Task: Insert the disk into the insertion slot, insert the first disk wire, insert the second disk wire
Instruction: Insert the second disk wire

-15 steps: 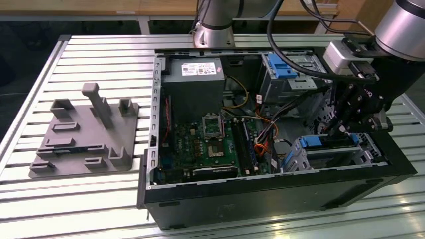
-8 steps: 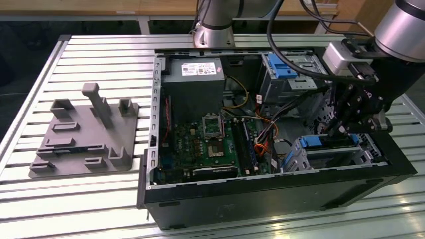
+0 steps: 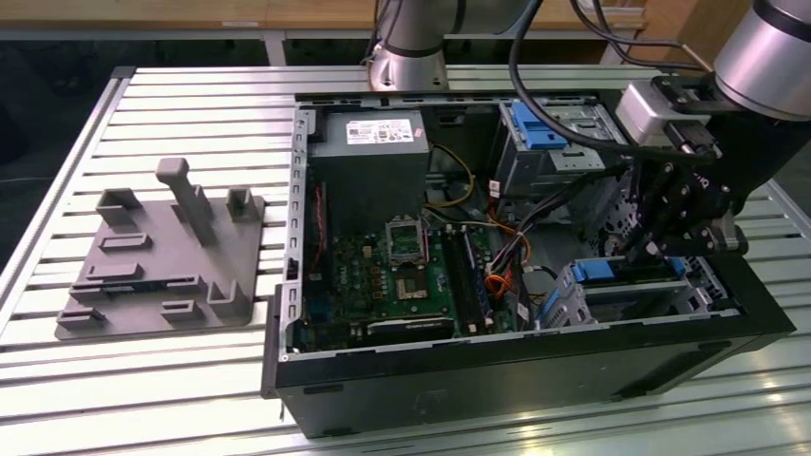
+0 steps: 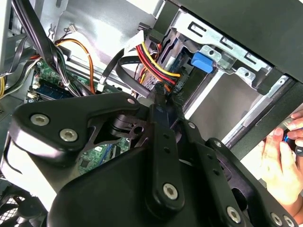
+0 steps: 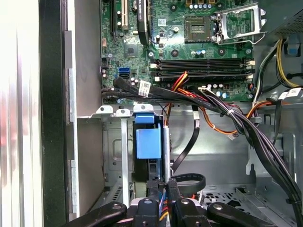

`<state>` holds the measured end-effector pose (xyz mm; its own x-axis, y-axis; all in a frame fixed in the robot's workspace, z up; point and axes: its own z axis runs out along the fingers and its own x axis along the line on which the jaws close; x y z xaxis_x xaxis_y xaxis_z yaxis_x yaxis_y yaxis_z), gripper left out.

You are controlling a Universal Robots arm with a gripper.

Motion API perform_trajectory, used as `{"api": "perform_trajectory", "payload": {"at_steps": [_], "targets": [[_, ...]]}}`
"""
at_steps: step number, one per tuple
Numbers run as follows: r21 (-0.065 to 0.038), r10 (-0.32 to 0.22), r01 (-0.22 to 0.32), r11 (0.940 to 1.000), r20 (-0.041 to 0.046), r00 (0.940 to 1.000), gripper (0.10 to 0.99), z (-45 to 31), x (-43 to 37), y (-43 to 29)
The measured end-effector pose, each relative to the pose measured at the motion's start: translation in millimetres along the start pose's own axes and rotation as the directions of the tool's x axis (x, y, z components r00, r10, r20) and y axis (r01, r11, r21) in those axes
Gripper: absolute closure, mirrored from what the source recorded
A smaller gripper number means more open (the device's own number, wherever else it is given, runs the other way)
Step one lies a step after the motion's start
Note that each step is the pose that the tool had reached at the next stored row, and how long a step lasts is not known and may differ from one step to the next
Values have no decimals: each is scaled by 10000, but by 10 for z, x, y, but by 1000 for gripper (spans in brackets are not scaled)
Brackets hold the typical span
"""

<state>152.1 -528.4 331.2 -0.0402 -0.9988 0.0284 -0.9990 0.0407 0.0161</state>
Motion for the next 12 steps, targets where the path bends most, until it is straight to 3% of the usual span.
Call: {"api": "perform_trajectory", "payload": {"at_steps": [12], "targets": [[0, -1, 1, 10000, 2, 10000, 890, 24, 6, -1]]}}
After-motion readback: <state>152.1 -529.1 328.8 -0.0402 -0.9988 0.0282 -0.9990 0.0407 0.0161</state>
